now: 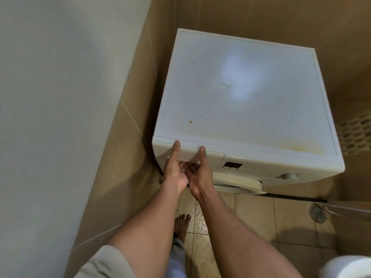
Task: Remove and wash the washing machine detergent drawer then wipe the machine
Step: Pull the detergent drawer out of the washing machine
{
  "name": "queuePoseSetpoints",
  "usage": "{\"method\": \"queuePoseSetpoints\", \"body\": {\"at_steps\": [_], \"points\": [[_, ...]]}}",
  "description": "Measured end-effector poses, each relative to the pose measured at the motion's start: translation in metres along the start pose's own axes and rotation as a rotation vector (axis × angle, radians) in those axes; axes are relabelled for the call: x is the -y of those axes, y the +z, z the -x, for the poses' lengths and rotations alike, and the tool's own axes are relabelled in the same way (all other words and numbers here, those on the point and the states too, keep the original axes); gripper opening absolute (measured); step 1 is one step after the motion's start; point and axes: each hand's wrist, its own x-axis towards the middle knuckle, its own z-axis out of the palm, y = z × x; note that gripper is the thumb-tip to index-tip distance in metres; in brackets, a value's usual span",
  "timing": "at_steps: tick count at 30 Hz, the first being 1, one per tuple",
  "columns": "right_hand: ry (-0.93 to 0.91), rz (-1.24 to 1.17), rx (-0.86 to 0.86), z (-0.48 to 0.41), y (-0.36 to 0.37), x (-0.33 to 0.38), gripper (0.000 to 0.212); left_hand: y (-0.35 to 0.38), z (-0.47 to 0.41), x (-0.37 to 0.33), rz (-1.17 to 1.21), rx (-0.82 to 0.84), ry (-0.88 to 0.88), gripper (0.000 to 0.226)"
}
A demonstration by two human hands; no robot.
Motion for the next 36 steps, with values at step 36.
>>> {"method": "queuePoseSetpoints", "body": {"at_steps": [36], "points": [[-0.543, 0.973, -0.240, 0.103, -0.104, -0.043, 0.051, -0.110, 0.071, 0.069, -0.121, -0.012, 0.152, 0.065]]}}
